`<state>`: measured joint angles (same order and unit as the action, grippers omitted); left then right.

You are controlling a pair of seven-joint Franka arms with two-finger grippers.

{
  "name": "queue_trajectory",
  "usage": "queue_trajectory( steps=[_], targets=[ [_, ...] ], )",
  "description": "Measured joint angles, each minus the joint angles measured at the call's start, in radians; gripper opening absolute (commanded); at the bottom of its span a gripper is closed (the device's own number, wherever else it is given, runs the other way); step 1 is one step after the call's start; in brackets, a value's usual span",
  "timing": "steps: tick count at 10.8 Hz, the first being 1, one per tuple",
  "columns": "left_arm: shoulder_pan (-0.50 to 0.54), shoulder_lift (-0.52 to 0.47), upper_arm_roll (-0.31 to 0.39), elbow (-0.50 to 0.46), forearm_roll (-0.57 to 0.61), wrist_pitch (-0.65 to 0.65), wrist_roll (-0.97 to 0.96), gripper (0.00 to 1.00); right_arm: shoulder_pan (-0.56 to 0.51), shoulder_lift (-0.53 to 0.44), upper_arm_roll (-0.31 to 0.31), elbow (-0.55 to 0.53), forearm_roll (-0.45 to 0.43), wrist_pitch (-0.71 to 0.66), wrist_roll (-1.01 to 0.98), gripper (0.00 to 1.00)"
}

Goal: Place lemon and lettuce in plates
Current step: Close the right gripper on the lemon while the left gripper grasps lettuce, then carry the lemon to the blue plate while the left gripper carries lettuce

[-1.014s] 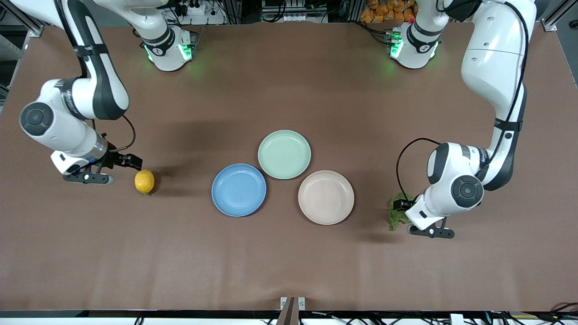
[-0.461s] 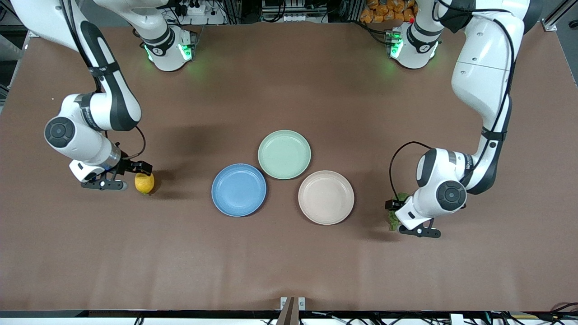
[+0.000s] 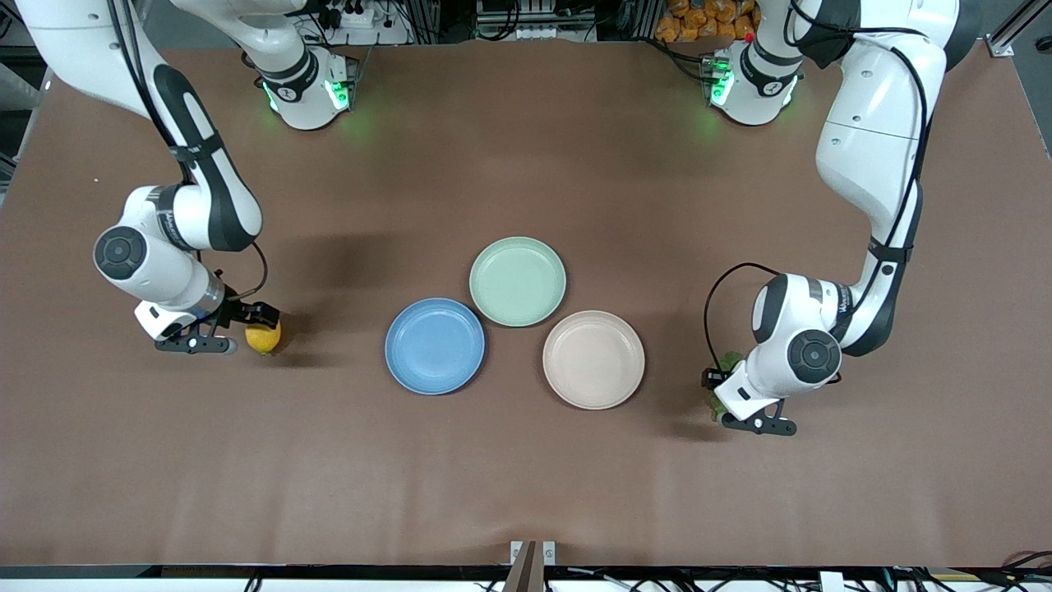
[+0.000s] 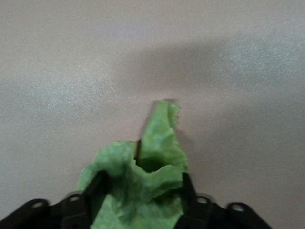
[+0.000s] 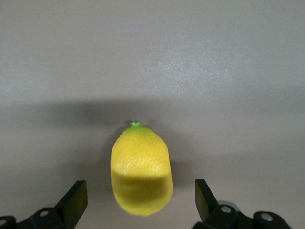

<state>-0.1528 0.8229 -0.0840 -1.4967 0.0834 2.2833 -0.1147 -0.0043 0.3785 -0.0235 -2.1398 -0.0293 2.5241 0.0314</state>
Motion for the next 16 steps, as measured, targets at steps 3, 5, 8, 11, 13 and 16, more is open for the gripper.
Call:
queue_trajectory(
  steps=[3,5,8,11,13,16],
  targets=[
    [0.000,-0.001,-0.001,0.008,0.000,0.001,0.000,0.00,-0.002,0.063,0.000,0.000,0.000,0.077,-0.001,1.00],
    [0.002,-0.002,0.001,0.011,0.000,0.004,0.000,0.00,-0.002,0.087,0.000,0.000,0.000,0.101,-0.001,1.00],
    [0.009,-0.017,0.002,0.023,0.000,0.009,-0.023,0.00,-0.002,0.096,0.000,0.000,0.000,0.112,-0.001,0.55],
    [0.008,-0.058,0.001,0.030,-0.001,0.009,-0.057,0.00,-0.002,0.096,0.000,0.001,0.000,0.111,0.000,0.15],
    [0.007,-0.099,-0.005,0.031,-0.001,0.009,-0.099,0.00,-0.002,0.096,0.000,0.001,0.001,0.111,0.000,0.09],
    [0.005,-0.152,-0.015,0.031,-0.007,-0.014,-0.147,0.00,-0.002,0.090,0.001,0.022,0.001,0.056,0.000,0.08]
  ],
)
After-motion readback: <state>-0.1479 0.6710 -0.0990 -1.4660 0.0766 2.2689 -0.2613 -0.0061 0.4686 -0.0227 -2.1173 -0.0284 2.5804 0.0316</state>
